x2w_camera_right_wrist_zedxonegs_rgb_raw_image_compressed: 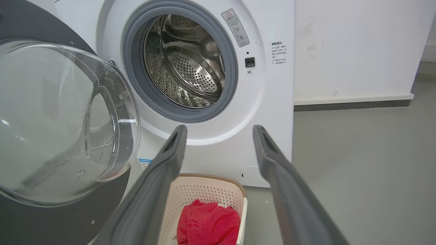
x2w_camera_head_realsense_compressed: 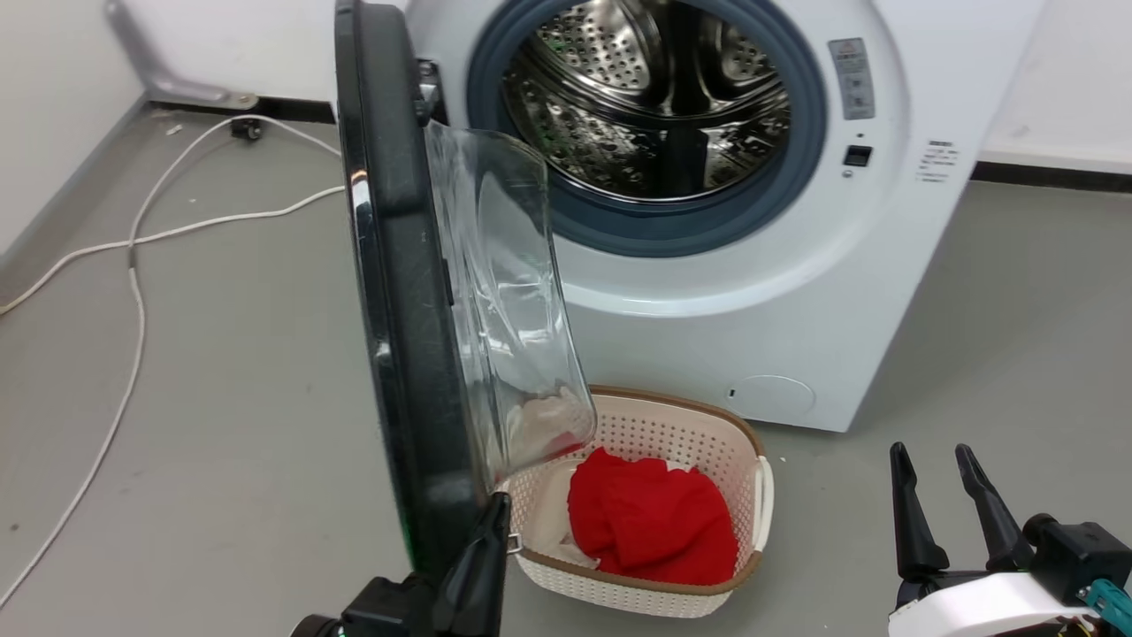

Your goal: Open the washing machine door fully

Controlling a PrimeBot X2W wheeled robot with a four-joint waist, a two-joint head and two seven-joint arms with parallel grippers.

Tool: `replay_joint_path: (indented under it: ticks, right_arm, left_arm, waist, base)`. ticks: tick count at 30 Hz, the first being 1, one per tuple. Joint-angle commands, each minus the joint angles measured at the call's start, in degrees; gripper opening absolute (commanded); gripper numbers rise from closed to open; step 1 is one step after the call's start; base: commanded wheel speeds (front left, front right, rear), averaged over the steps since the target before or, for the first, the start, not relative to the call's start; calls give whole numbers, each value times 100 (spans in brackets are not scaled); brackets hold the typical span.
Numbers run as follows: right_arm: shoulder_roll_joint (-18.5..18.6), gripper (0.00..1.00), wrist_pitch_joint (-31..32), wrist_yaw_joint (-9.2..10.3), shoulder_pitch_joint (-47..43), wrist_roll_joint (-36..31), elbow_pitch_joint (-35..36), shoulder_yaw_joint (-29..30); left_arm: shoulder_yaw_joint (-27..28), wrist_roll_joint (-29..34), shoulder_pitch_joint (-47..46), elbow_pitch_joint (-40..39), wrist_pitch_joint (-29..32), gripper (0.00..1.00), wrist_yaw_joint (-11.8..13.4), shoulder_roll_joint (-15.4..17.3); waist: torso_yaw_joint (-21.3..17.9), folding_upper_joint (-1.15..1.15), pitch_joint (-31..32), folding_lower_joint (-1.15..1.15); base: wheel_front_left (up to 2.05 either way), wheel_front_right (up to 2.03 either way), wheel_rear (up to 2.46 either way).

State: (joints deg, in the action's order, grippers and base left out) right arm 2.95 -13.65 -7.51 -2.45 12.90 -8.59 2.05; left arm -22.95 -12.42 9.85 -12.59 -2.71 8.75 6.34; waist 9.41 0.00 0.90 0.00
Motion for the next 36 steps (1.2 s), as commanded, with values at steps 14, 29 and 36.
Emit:
replay_joint_path:
  ticks: [14,29,36]
  right_arm:
    - [-13,100,84,3,13,11,76,14]
    - [-13,100,326,3,-69,-71,347,-40]
    - [-13,100,496,3,-26,-266,539,-81]
  left_arm:
    - [1087,-210,121,113,-334,0,518,374]
    - [2729,-925,-836,1757,-936,0,446,1211]
    - [3163,-1065,-1396,2731,-1126,0,282,1666]
  waist:
    - [642,0,-39,0]
    - [276,0,-164,0]
    - [84,0,-277,0]
  base:
    - [0,0,0]
    - [0,0,0]
    - [0,0,0]
